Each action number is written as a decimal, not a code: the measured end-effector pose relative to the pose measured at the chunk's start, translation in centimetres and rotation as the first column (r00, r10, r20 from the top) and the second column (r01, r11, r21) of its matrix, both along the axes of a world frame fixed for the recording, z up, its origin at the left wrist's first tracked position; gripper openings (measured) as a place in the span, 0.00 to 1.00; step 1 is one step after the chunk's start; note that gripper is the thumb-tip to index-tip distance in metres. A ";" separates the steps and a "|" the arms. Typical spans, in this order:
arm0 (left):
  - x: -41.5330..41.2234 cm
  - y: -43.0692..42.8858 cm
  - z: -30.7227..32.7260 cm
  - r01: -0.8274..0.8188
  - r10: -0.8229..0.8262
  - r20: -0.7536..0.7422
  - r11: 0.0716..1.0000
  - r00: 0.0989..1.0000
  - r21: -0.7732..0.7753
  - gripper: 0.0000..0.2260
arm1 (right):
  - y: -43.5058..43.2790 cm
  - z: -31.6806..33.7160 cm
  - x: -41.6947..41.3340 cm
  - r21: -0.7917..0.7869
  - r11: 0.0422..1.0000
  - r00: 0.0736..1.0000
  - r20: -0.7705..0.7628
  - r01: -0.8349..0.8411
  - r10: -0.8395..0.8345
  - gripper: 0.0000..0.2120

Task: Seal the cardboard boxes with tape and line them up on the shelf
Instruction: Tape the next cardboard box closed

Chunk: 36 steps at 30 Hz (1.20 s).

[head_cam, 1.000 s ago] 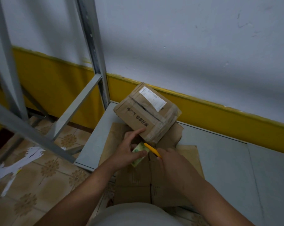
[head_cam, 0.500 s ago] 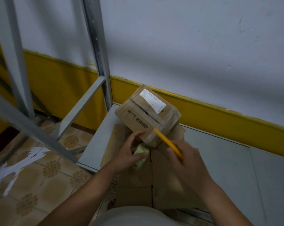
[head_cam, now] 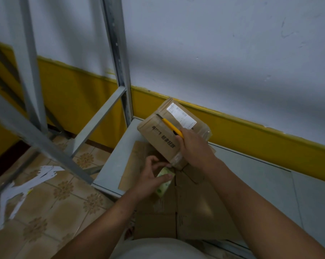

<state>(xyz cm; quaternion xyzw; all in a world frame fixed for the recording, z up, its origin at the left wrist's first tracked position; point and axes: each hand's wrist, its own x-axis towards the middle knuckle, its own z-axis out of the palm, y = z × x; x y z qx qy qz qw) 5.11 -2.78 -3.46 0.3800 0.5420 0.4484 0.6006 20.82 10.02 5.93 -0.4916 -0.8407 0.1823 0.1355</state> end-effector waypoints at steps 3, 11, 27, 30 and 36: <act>0.7 0.0 0.1 -0.005 0.008 0.029 0.994 1.000 -0.110 0.25 | 0.1 -0.6 0.2 -0.007 1.000 1.000 0.007 0.020 -0.020 0.13; -0.3 0.8 0.5 0.100 -0.125 -0.088 0.965 0.988 -0.242 0.08 | 0.2 -1.0 0.4 -0.010 1.000 1.000 0.010 0.021 -0.021 0.13; 0.3 -0.3 1.8 0.117 -0.091 -0.177 0.983 0.980 0.141 0.42 | -0.9 2.1 1.3 -0.082 0.997 0.977 -0.210 0.007 -0.024 0.14; 0.0 -0.4 2.2 0.128 -0.102 -0.167 0.980 0.981 0.153 0.43 | -4.2 4.7 2.9 -0.025 1.000 0.958 -0.285 -0.008 0.000 0.11; -0.6 -0.6 2.2 0.113 -0.087 -0.172 0.983 0.981 0.146 0.42 | -11.7 5.4 7.9 -0.283 0.959 0.996 0.080 -0.021 0.046 0.10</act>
